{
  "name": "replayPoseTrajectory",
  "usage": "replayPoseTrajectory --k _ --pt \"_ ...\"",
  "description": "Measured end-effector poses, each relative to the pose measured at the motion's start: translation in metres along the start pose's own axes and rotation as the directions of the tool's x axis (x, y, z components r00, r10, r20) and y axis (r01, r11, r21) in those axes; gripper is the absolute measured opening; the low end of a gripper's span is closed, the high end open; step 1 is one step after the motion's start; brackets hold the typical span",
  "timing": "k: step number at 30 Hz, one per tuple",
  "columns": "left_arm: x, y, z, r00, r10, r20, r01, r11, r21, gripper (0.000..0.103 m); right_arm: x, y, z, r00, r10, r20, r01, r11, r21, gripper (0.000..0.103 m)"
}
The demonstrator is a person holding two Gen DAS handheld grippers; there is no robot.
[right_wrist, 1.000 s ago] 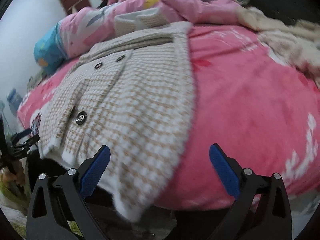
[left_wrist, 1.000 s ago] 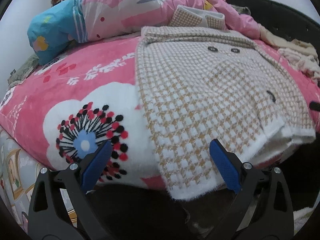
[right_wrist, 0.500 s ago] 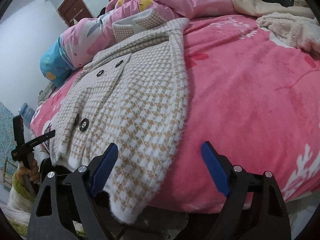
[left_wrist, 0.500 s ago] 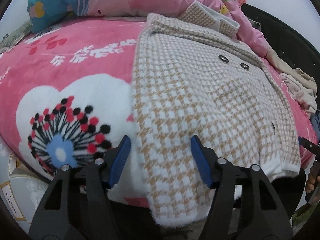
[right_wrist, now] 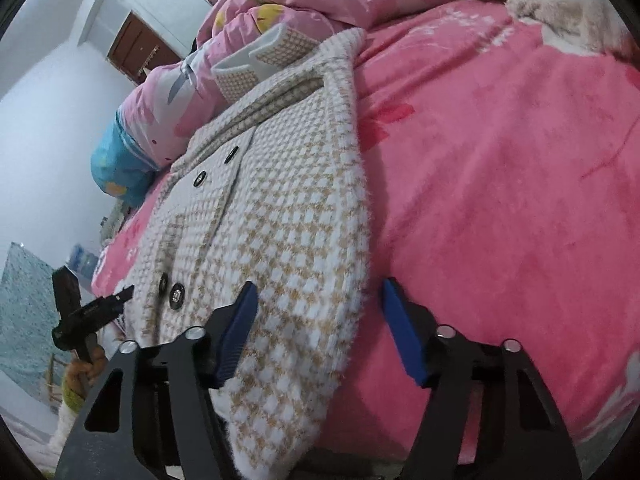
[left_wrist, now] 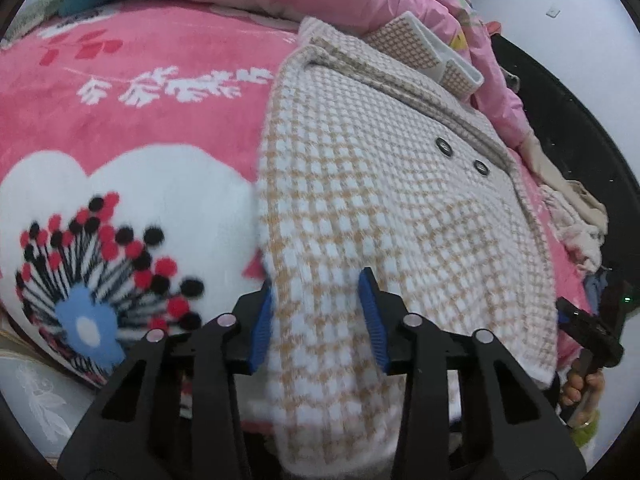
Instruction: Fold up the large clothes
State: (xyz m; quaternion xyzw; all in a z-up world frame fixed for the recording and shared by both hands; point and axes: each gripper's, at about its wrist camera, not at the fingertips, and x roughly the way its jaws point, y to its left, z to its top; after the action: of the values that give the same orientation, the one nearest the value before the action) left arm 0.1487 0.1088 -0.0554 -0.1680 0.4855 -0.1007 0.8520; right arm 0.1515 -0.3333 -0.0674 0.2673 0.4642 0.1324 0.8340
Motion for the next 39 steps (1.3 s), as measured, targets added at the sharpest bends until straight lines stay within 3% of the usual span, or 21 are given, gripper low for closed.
replayPoseTrajectory --k 4,10,17,20,22,23,25,26,29,31,34,36,39 --pt "-0.007 -0.005 -0.014 0.999 0.002 -0.033 -0.001 1.000 0.024 0.033 -0.005 -0.001 -0.020 0.998 0.058 -0.034 -0.057 0.998 0.038 0.050" --pt "-0.016 -0.002 -0.035 0.996 -0.017 -0.091 0.015 1.000 -0.020 0.029 -0.007 -0.003 -0.052 0.985 0.151 -0.086 -0.141 0.983 0.114 0.036" --pt "-0.006 -0.001 -0.052 0.989 0.012 -0.149 -0.018 0.999 -0.036 0.028 0.009 -0.001 -0.067 0.974 0.206 -0.091 -0.188 0.967 0.171 0.034" --pt "-0.004 -0.001 -0.054 0.988 0.019 -0.152 -0.027 0.998 -0.049 0.028 0.015 0.005 -0.075 0.975 0.197 -0.106 -0.180 0.972 0.151 0.031" --pt "-0.003 -0.002 -0.055 0.989 0.027 -0.147 -0.034 0.998 -0.046 0.028 0.014 0.012 -0.075 0.980 0.168 -0.102 -0.156 0.981 0.114 0.019" --pt "-0.003 -0.004 -0.056 0.989 0.037 -0.141 -0.043 0.998 -0.037 0.028 0.012 0.017 -0.073 0.984 0.150 -0.098 -0.141 0.986 0.094 0.016" --pt "-0.008 -0.013 -0.057 0.989 0.081 -0.121 -0.080 0.997 0.018 0.011 -0.002 0.028 -0.065 0.991 0.116 -0.062 -0.115 0.993 0.032 0.009" --pt "-0.017 -0.024 -0.057 0.987 0.136 -0.084 -0.129 0.988 0.085 0.010 -0.011 0.034 -0.061 0.994 0.107 -0.034 -0.107 0.994 0.011 0.009" --pt "-0.048 -0.057 -0.056 0.957 0.278 0.076 -0.288 0.921 0.261 0.009 -0.062 0.046 -0.037 0.987 0.127 0.101 -0.123 0.991 -0.042 0.008" --pt "-0.070 -0.072 -0.055 0.943 0.296 0.155 -0.331 0.889 0.317 0.008 -0.087 0.056 -0.026 0.978 0.143 0.154 -0.132 0.988 -0.083 0.008" --pt "-0.091 -0.086 -0.055 0.929 0.302 0.213 -0.362 0.859 0.363 0.008 -0.108 0.070 -0.021 0.970 0.154 0.191 -0.128 0.982 -0.140 0.008" --pt "-0.100 -0.091 -0.060 0.930 0.296 0.216 -0.360 0.850 0.385 0.008 -0.122 0.076 -0.026 0.966 0.159 0.204 -0.128 0.979 -0.159 0.008" --pt "-0.116 -0.089 -0.073 0.949 0.258 0.181 -0.310 0.869 0.386 0.008 -0.138 0.075 -0.045 0.967 0.162 0.195 -0.132 0.978 -0.160 0.008"
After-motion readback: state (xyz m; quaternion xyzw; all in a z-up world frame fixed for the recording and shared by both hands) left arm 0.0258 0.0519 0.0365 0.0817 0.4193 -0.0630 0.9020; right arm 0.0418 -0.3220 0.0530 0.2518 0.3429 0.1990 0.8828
